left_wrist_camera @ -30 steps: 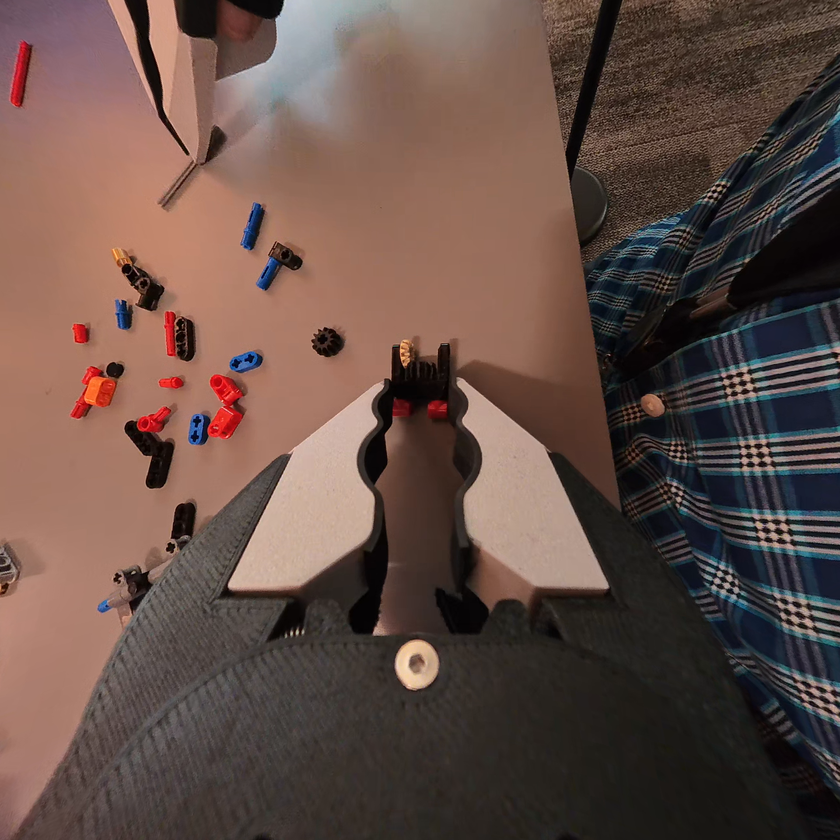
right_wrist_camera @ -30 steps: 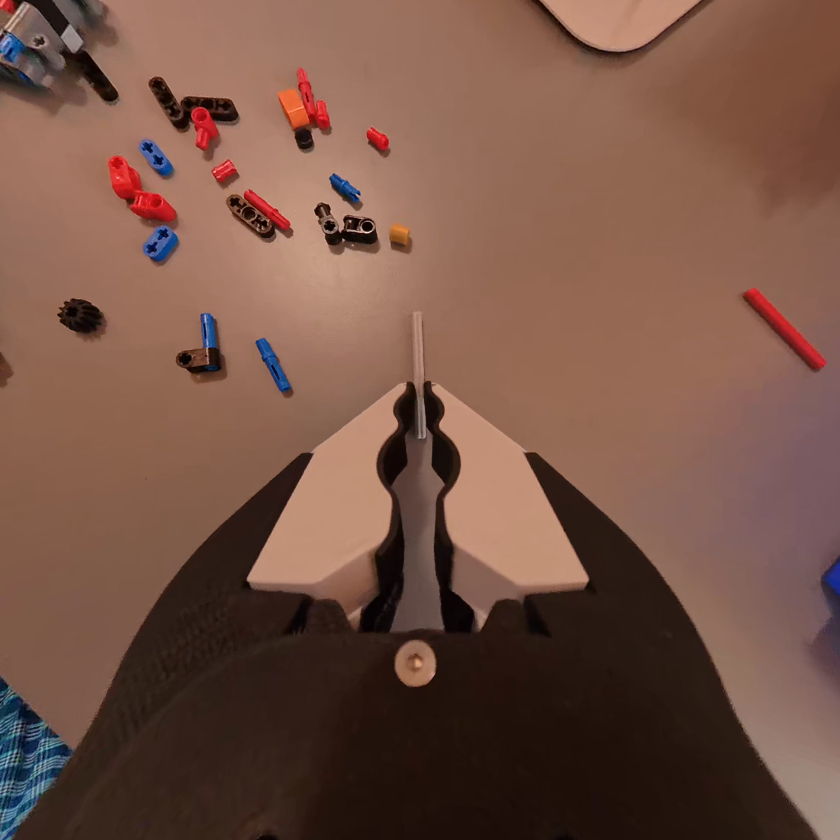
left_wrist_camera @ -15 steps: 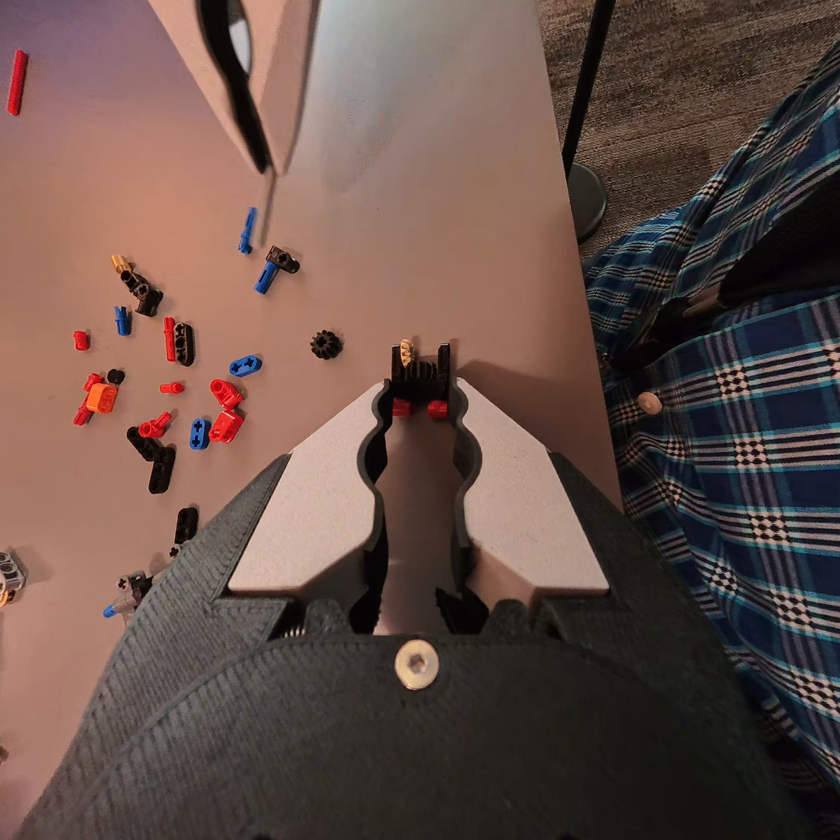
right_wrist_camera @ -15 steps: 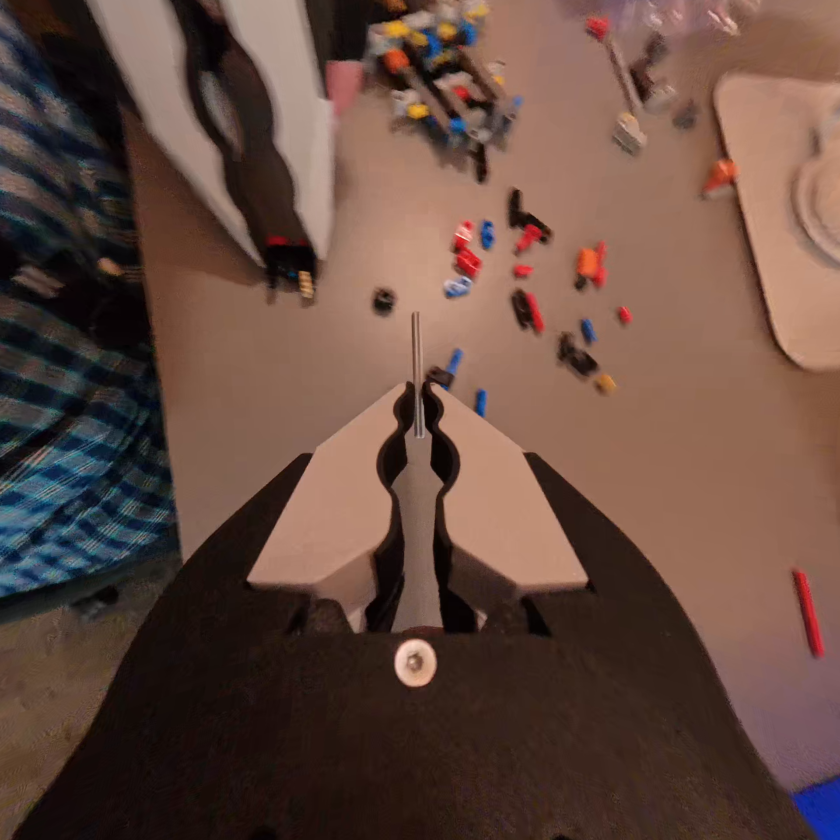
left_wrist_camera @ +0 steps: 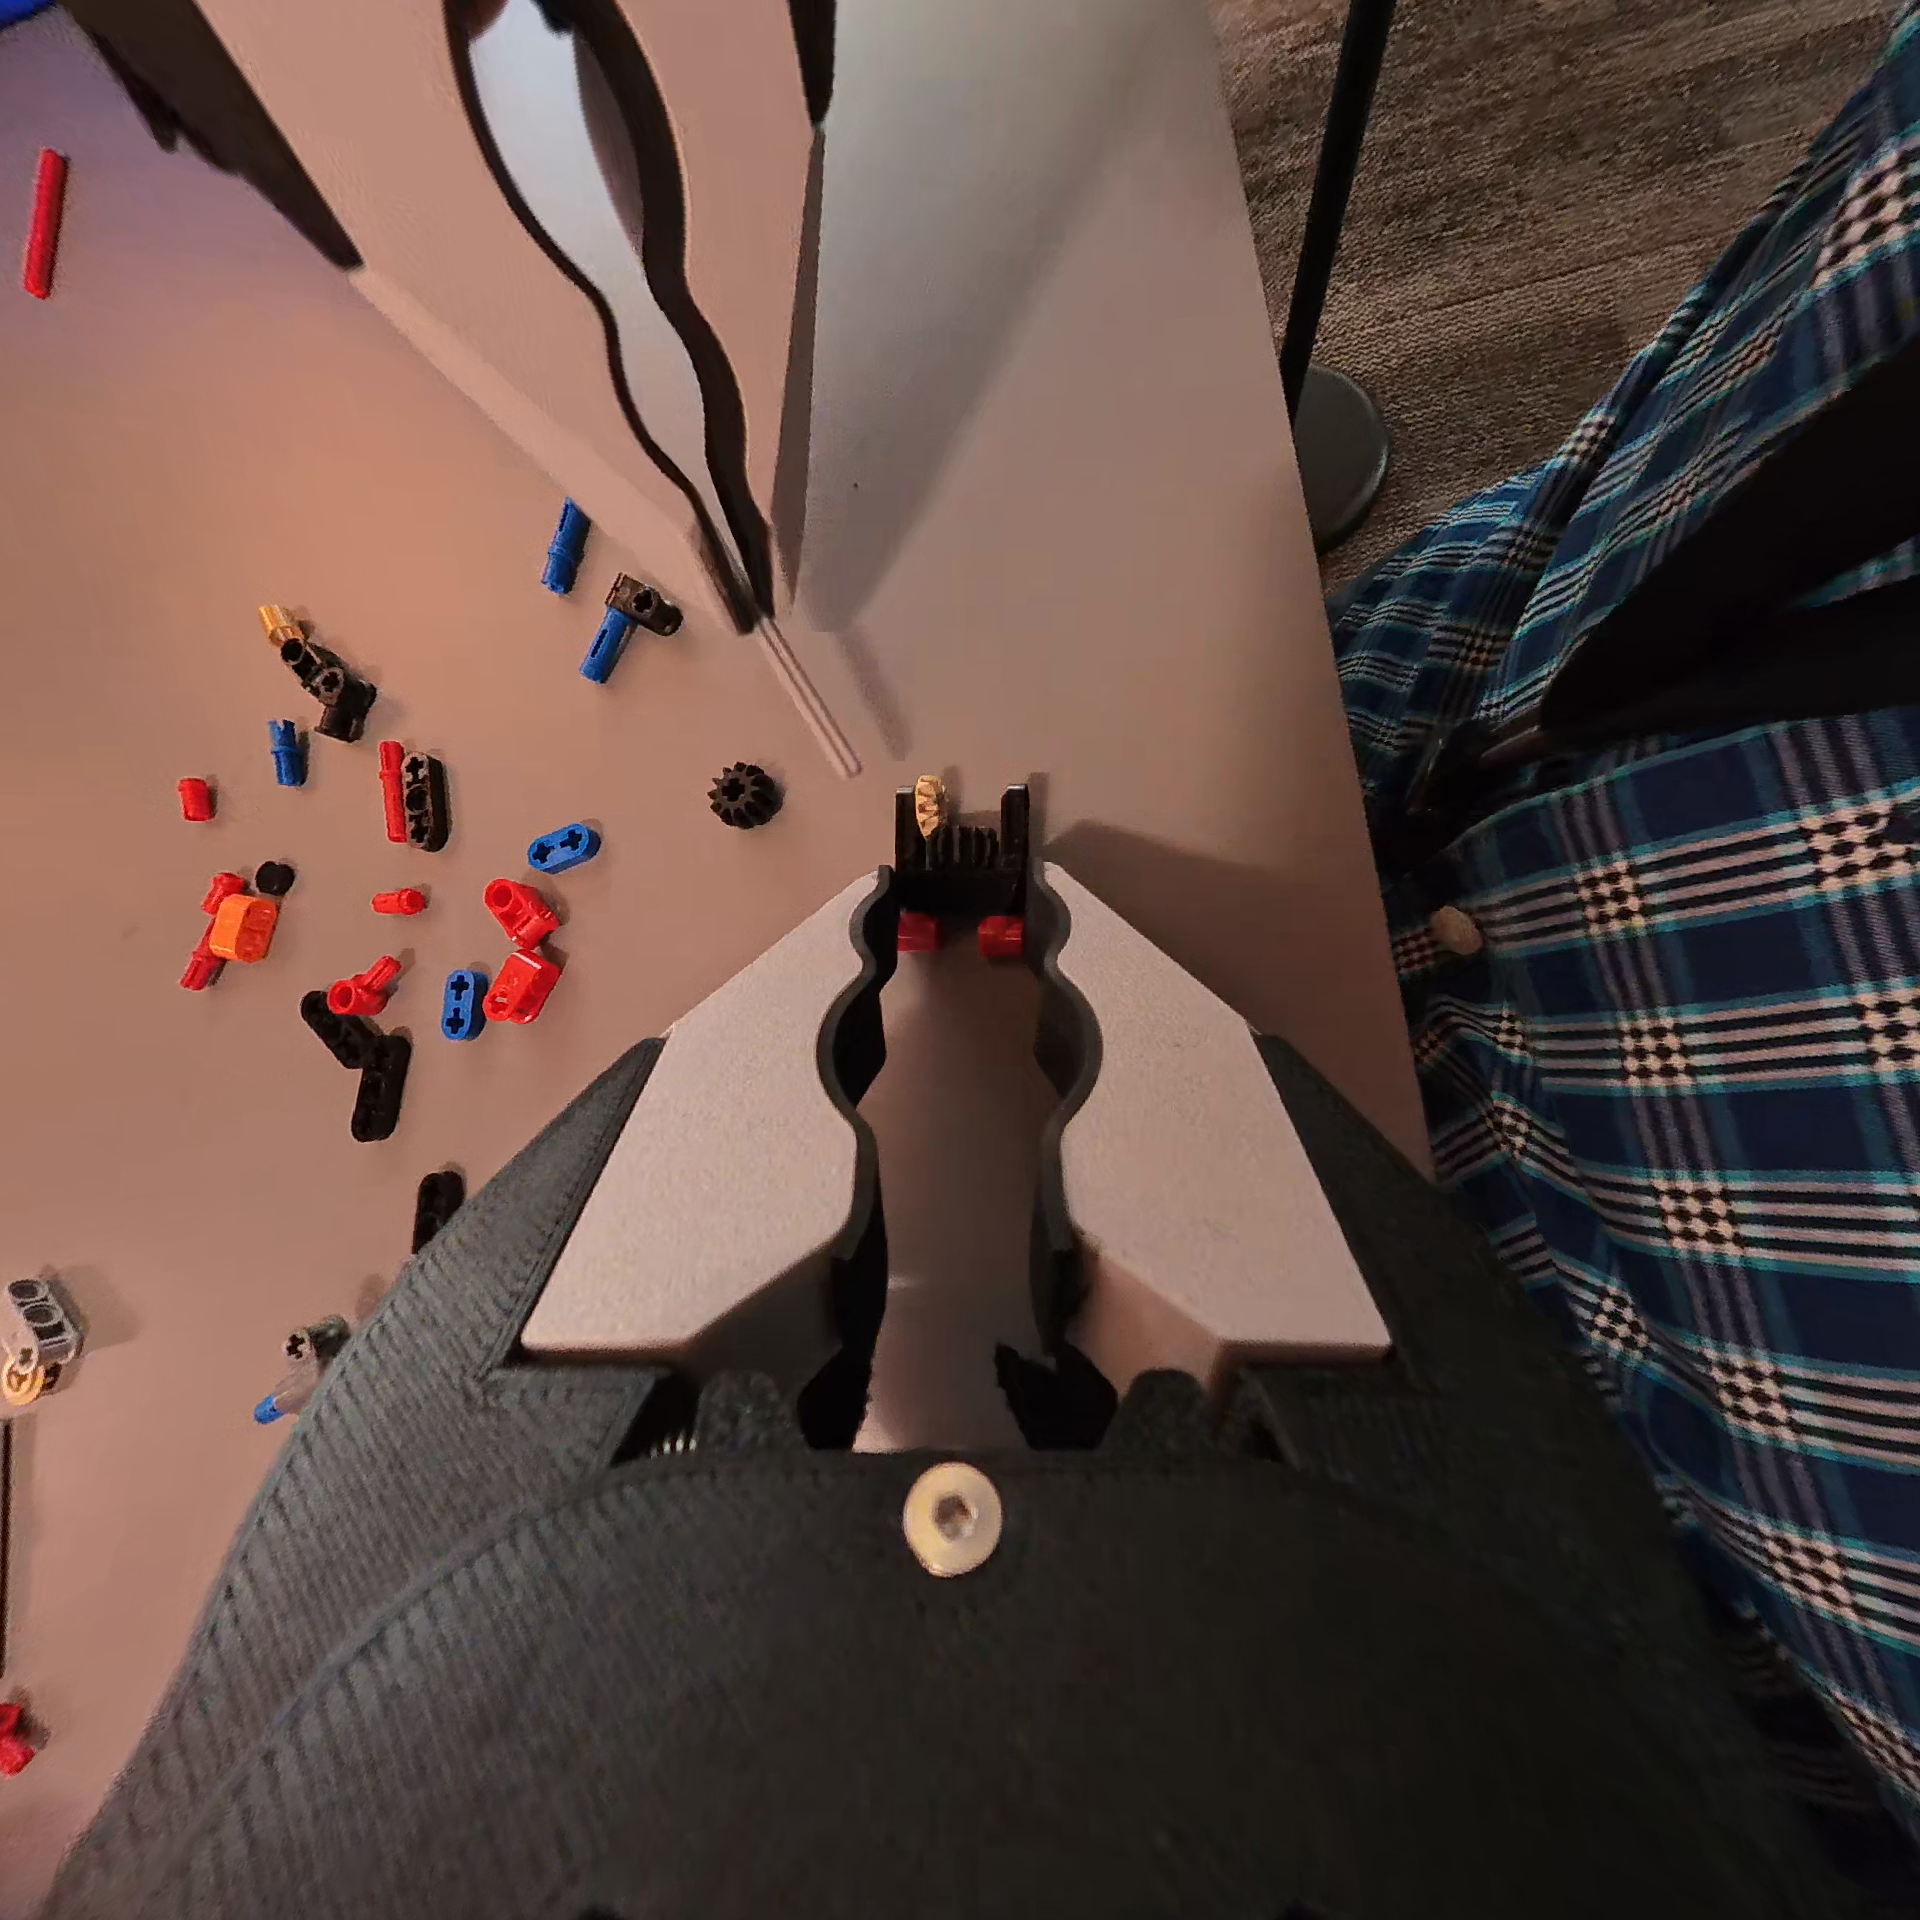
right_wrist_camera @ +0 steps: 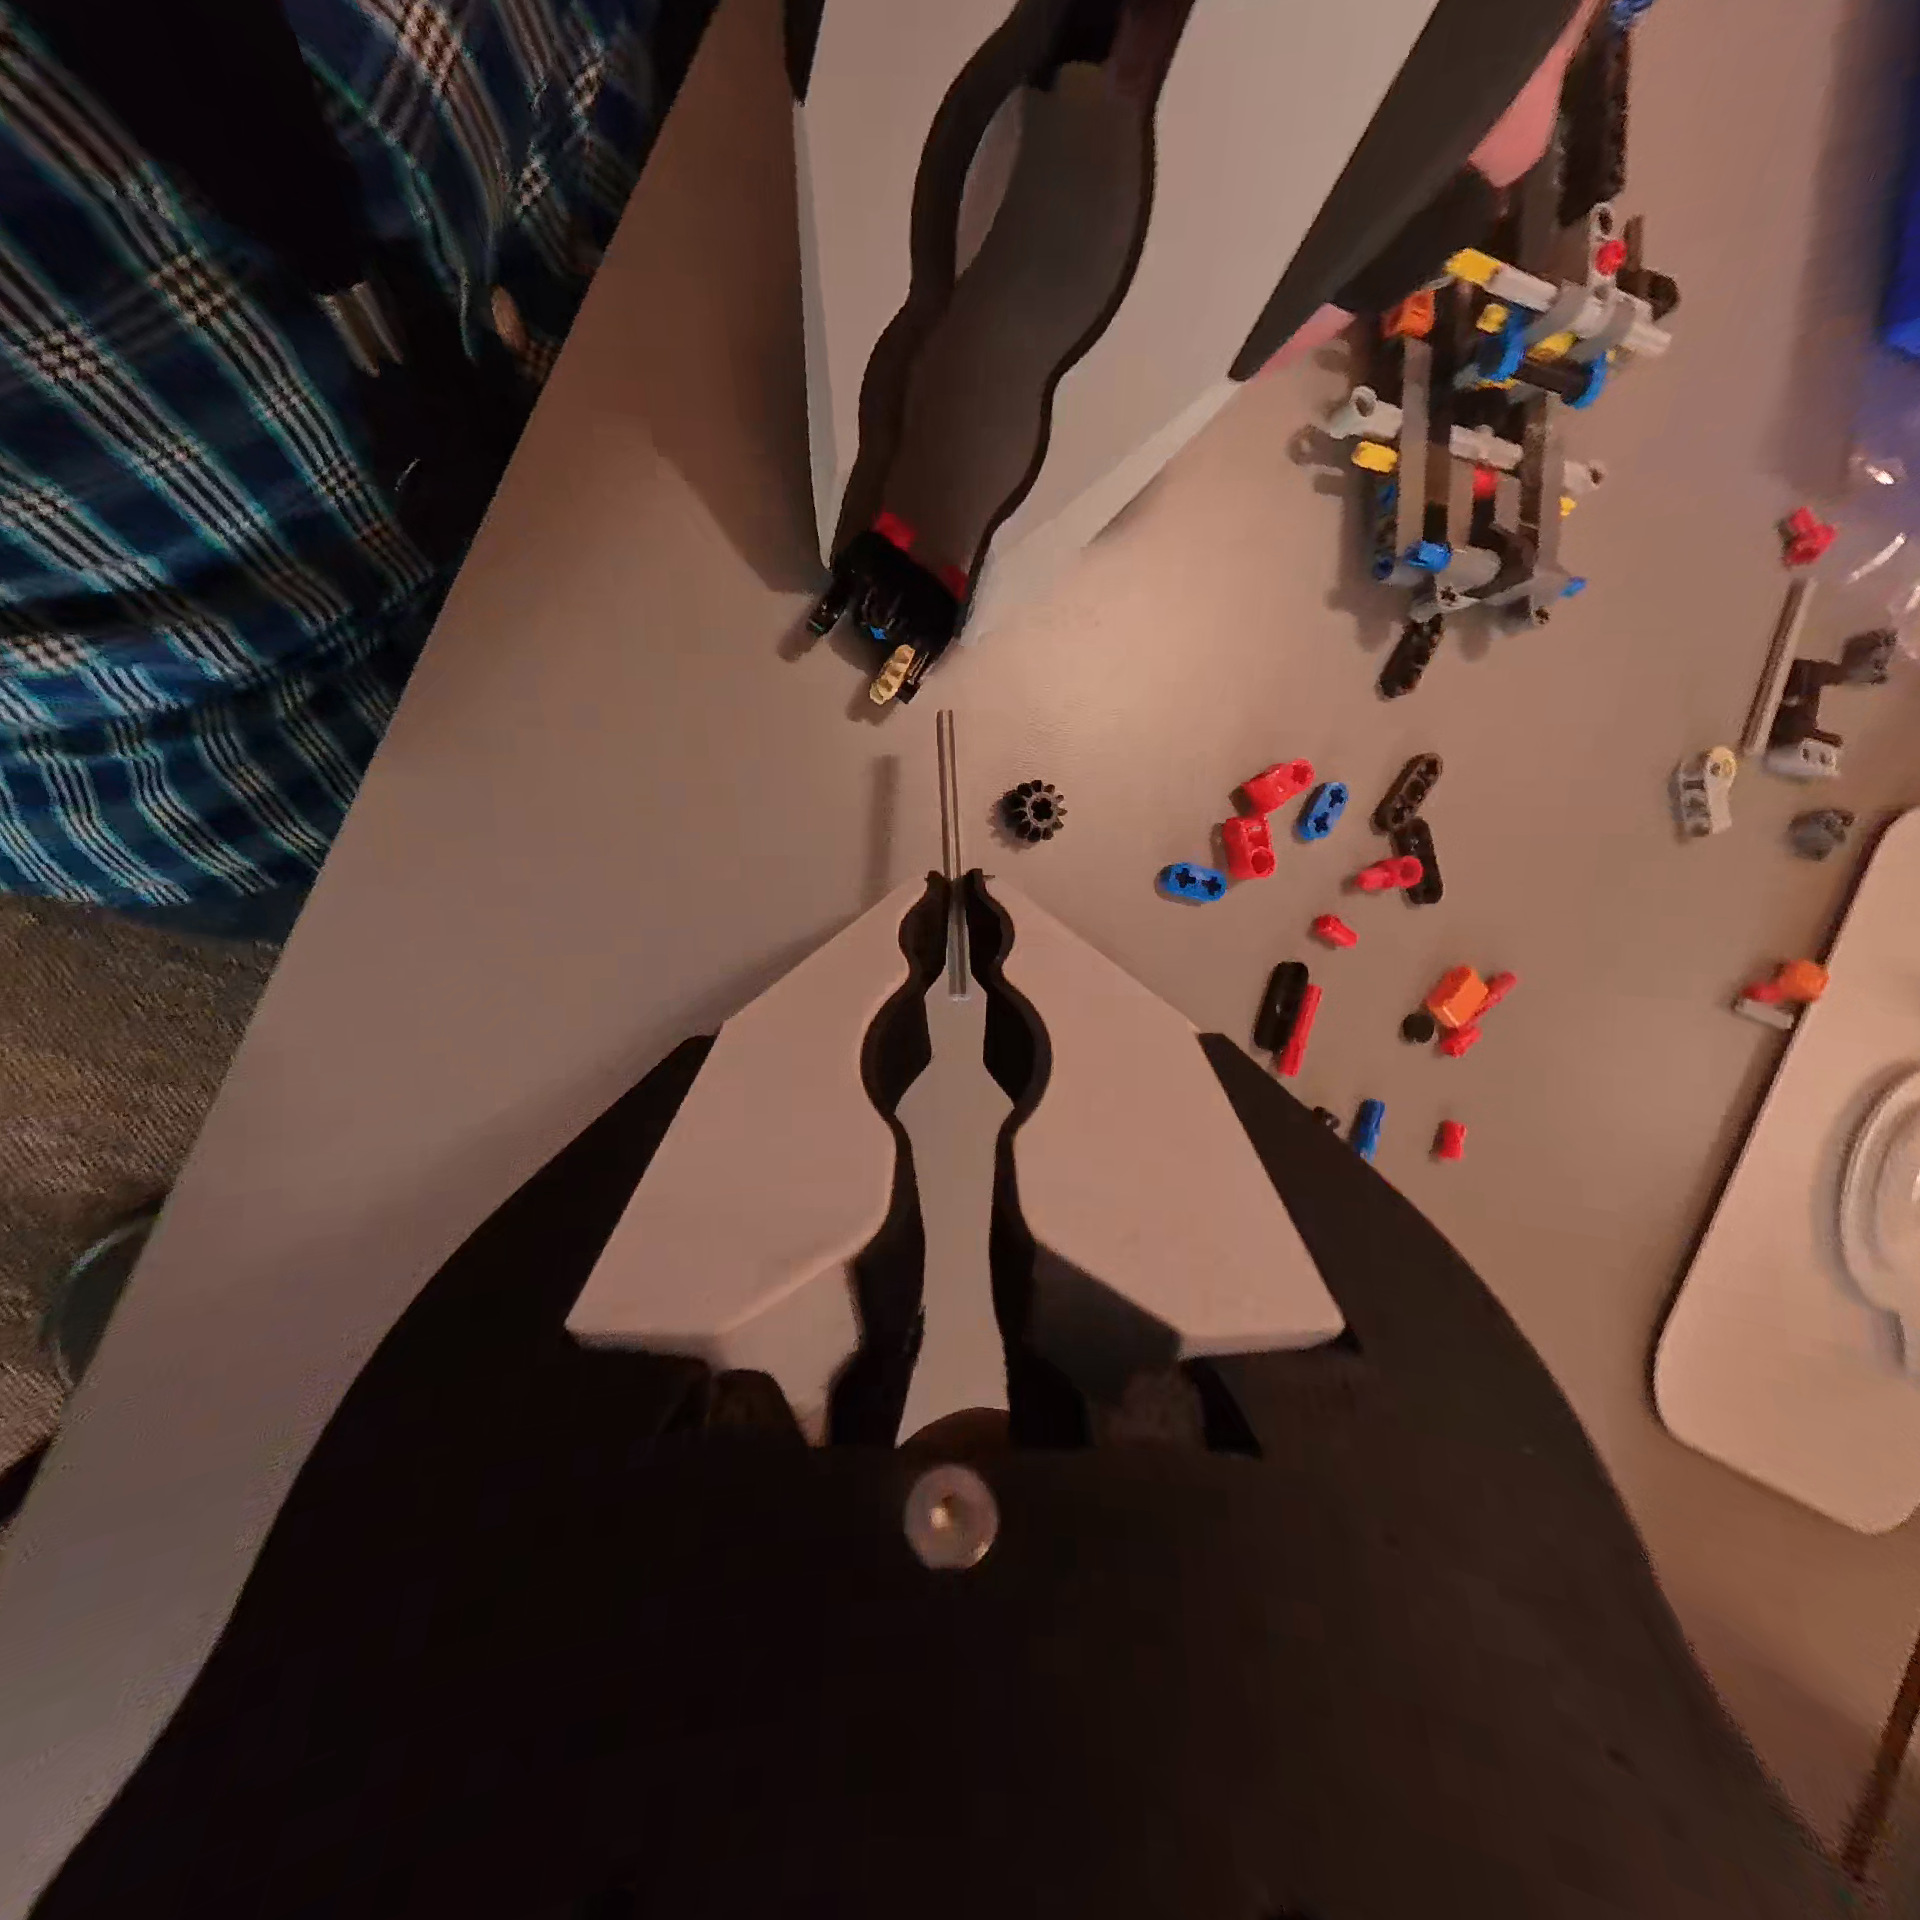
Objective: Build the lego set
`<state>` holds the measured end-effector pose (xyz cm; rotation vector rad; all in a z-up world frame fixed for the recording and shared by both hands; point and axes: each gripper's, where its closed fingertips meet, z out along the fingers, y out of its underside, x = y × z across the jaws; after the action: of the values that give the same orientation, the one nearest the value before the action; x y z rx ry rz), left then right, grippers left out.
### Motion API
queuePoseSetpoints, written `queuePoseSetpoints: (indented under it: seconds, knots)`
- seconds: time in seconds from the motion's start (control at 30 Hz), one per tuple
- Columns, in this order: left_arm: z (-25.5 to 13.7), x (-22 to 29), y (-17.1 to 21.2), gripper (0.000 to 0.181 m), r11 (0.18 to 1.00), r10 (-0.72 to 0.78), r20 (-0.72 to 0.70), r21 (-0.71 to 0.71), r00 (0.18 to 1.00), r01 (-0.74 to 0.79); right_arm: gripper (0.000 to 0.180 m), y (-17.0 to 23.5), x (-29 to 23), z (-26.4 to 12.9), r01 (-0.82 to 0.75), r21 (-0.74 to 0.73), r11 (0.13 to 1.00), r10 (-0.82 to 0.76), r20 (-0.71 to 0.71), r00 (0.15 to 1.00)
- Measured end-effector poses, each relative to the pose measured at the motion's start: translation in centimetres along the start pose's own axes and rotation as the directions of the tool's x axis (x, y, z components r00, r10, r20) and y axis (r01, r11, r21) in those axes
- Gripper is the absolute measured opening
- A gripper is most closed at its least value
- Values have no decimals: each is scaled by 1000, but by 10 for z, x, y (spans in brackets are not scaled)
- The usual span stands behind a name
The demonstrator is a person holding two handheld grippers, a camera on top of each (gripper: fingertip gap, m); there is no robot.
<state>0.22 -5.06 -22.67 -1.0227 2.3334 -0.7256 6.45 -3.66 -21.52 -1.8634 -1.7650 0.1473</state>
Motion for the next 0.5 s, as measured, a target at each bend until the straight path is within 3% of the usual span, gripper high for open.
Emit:
queuePoseSetpoints:
  seconds: [0.5]
  knots:
    - [0,3,-7,22,985,170,77,-3,982,-170,0,-4,0,5,168,14,986,-168,151,974]
